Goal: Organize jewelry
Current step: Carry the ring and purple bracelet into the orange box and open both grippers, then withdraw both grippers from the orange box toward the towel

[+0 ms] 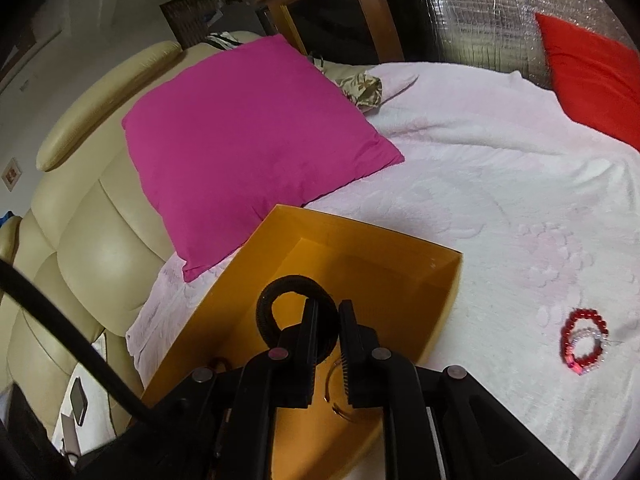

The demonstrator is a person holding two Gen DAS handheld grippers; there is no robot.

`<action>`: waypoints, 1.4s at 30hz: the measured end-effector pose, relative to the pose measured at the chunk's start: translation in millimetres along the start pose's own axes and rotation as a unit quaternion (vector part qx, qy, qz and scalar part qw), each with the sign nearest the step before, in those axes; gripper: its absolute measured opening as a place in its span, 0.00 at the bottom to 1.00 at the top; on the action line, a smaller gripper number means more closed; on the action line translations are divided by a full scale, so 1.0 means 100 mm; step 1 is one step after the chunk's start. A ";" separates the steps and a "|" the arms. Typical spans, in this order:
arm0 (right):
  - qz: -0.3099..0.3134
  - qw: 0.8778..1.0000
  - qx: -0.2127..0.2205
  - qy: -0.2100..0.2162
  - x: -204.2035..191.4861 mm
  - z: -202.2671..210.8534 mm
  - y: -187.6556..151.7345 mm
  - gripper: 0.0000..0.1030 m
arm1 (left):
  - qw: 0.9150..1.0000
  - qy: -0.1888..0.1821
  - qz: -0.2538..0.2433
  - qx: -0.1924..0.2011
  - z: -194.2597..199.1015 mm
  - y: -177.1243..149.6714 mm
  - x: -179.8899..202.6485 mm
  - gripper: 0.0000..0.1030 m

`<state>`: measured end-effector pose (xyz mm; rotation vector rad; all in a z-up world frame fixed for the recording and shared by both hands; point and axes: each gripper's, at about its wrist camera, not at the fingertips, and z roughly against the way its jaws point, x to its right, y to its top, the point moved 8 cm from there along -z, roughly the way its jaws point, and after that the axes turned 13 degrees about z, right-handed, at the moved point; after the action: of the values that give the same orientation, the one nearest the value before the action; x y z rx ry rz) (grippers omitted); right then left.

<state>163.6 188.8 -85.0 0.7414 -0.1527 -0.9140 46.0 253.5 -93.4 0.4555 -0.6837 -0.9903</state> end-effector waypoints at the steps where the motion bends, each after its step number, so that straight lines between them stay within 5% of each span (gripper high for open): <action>1: -0.002 1.000 -0.002 0.000 0.00 -0.03 0.01 0.12 | 1.000 0.004 0.000 -0.002 -0.01 -0.01 -0.01 0.09; 7: -0.010 1.000 -0.018 0.006 -0.05 -0.25 0.05 0.15 | 0.999 0.038 0.000 0.001 -0.06 0.00 -0.09 0.11; 9: -0.019 1.000 -0.020 0.010 -0.04 -0.28 0.05 0.19 | 0.999 0.046 0.003 0.000 -0.07 0.00 -0.12 0.21; 11: -0.029 0.999 -0.017 0.019 -0.03 -0.28 0.06 0.24 | 0.999 0.053 0.006 0.003 -0.07 0.00 -0.15 0.47; 23: -0.066 0.997 0.031 0.003 0.42 0.26 -0.05 0.24 | 0.996 0.076 -0.009 0.039 0.02 0.06 -0.06 0.63; 29: -0.081 0.995 0.046 -0.033 0.84 0.80 -0.35 0.24 | 0.992 0.094 -0.032 0.081 0.11 0.11 0.07 0.67; 35: -0.123 0.988 0.065 -0.065 1.32 1.36 -0.90 0.31 | 0.978 0.113 -0.094 0.150 0.27 0.13 0.40 0.78; 42: -0.206 0.973 0.075 -0.071 1.84 1.53 -1.46 0.32 | 0.974 0.102 -0.129 0.155 0.24 0.04 0.79 0.78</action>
<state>116.9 -87.3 -98.1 0.8653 -0.1987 -1.3645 60.3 185.6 -49.0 0.9261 -0.6035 -1.0660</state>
